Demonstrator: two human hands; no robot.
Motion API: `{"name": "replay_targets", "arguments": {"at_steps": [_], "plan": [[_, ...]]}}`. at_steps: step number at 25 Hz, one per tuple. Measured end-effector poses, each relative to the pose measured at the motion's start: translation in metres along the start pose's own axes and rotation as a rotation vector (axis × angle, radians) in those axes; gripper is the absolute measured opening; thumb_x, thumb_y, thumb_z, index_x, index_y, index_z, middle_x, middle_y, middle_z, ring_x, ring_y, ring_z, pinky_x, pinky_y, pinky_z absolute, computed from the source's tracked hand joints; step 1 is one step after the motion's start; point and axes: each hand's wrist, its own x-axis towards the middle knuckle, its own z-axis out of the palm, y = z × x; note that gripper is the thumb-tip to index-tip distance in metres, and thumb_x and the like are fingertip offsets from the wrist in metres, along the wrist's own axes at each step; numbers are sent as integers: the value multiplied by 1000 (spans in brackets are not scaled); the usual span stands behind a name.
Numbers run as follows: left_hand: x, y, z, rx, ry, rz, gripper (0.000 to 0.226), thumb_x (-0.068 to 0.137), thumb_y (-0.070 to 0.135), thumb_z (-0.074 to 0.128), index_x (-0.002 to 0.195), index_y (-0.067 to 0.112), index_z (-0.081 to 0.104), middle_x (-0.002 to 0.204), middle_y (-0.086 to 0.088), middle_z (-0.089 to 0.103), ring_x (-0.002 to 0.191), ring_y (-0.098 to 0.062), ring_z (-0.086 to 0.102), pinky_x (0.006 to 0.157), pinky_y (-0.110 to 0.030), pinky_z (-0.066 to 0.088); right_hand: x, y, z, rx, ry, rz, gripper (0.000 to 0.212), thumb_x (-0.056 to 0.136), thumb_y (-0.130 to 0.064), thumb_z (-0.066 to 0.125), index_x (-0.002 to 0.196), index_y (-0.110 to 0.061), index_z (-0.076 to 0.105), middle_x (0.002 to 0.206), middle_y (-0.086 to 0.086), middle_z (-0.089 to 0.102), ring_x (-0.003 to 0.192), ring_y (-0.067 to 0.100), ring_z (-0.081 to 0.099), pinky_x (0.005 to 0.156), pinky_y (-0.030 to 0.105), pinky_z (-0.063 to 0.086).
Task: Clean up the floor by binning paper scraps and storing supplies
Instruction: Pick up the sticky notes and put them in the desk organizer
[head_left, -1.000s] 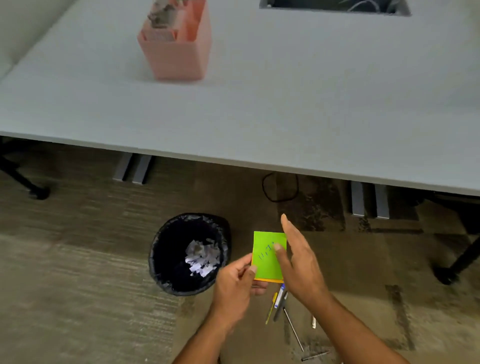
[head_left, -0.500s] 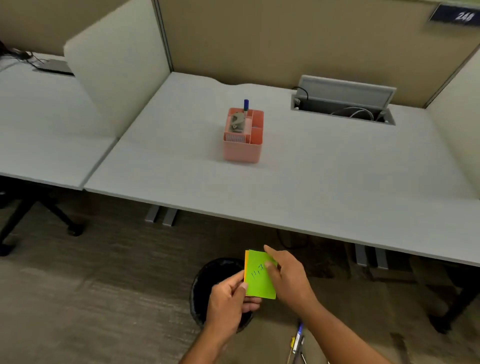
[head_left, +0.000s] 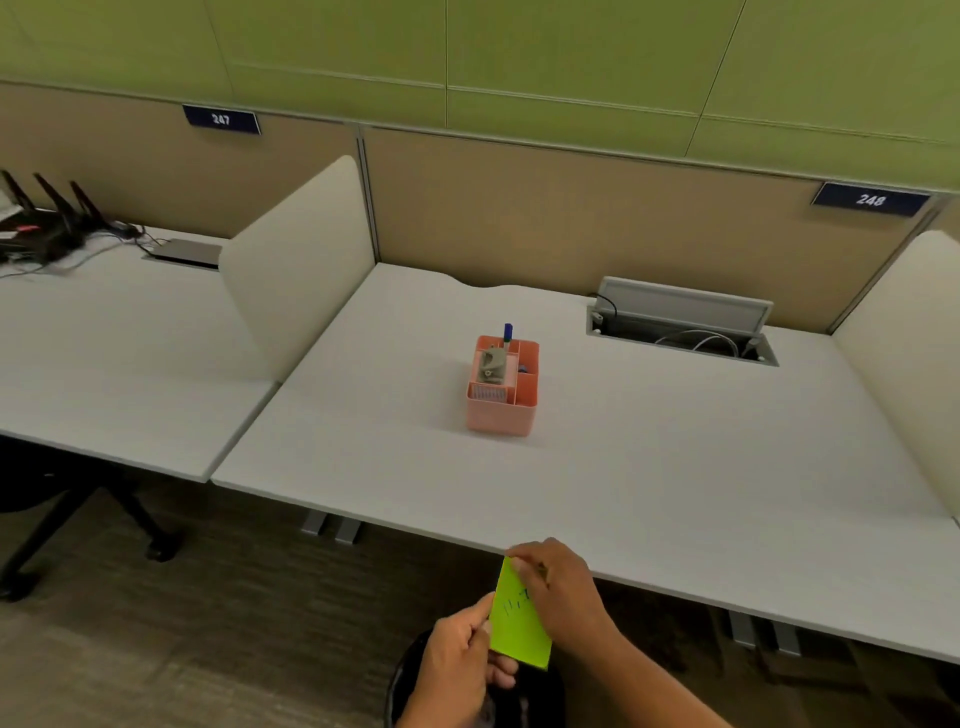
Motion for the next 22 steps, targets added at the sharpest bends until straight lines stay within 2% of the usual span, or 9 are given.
{"name": "replay_targets", "arguments": {"at_steps": [3,6,9,11,12,14,17,20,22], "plan": [[28,23,4,99,54,59,54,108,7,39,115,47,74,75,-6,76,65,-19,69,65,-37,64,42,-4,-19,-7,-65,-38,23,102,-21,58,117,-19,75,109,-5,71,105,12,63,89,17,40],[67,47,5,106,166,69,52,109,9,39,112,48,73,83,-2,80,67,-20,73,67,-38,66,94,-6,-45,6,-150,-54,22,101,-21,58,112,-16,77,109,-3,76,95,11,64,80,19,43],[113,74,8,125,264,50,39,109,13,42,117,34,74,83,-3,80,71,-24,77,71,-43,67,148,-2,-76,19,-177,-62,18,99,-22,63,109,-15,76,96,-5,73,76,10,62,74,28,51],[144,93,13,142,305,53,33,108,14,45,121,23,74,83,-2,80,72,-24,78,70,-41,68,182,-4,-96,20,-173,-63,15,98,-22,65,107,-15,76,90,-4,72,66,9,62,65,27,53],[161,105,17,166,323,59,32,107,14,46,121,21,74,85,-1,80,74,-22,78,69,-38,67,201,-6,-105,6,-171,-77,15,98,-22,66,106,-15,76,90,-3,72,67,9,63,64,25,53],[190,129,22,275,363,95,31,106,13,50,121,20,76,98,1,81,81,-16,78,73,-35,67,235,-12,-119,-35,-159,-115,19,99,-25,64,110,-15,77,100,-1,76,82,13,67,72,25,53],[229,167,27,477,461,193,30,104,12,56,125,19,76,111,3,79,97,-15,73,88,-25,60,275,-25,-133,-71,-108,-178,24,101,-27,62,118,-16,76,117,1,76,102,19,69,86,27,55],[266,201,23,528,502,220,33,104,9,54,131,17,73,117,0,78,104,-18,71,89,-21,55,310,-34,-135,-99,-51,-261,24,101,-25,60,116,-18,78,117,3,77,102,23,71,89,31,55],[284,215,17,536,506,216,34,105,7,50,128,19,73,111,0,77,100,-17,70,82,-16,53,327,-37,-128,-117,-35,-288,25,103,-24,57,114,-18,78,117,4,77,102,24,71,86,27,50]]}}
